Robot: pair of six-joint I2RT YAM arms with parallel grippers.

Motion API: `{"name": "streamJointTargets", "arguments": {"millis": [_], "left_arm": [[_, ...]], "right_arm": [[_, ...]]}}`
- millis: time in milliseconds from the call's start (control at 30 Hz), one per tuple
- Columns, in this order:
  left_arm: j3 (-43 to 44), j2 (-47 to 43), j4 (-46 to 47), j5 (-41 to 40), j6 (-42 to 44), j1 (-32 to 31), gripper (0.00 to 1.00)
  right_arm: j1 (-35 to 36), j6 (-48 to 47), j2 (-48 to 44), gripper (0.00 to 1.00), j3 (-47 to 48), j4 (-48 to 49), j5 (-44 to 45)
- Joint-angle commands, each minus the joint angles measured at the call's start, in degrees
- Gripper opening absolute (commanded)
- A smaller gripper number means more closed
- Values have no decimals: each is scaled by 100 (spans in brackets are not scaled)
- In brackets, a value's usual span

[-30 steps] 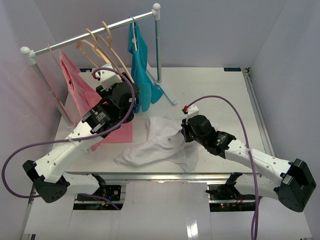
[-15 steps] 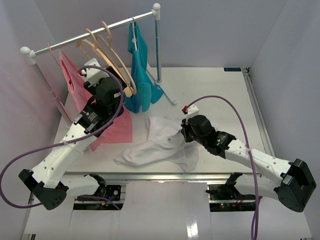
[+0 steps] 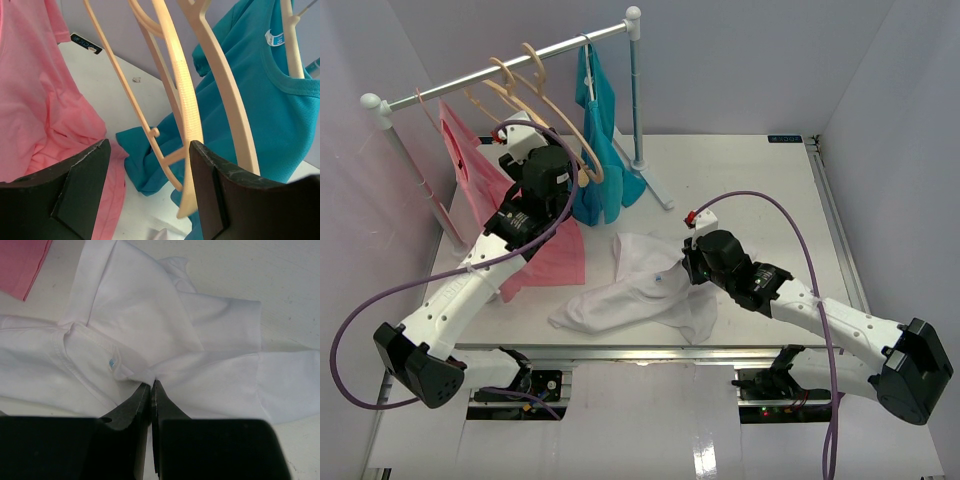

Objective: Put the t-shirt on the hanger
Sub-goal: Pick up the hanger from the clothesline.

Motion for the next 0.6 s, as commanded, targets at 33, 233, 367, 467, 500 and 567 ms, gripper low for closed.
{"name": "streamJointTargets", "arguments": {"millis": [33,233,367,467,500,567], "left_arm": [[161,173,194,108,178,130,75],[275,168,233,268,221,150,77],[253,-3,132,426,125,149,77],[227,-113,95,557,149,149,77],[227,-147,85,610,197,144,77],[239,-195,41,665,236,147,78]], "right_arm": [[14,-117,-113,8,-15,177,-68],[23,-136,-97,8,-5,168,-92],[14,-136,-60,8,4,168,-101],[15,-153,-5,8,22,158,-127],[20,-148,4,8,22,153,-128],[23,-145,30,8,28,156,-121]]}}
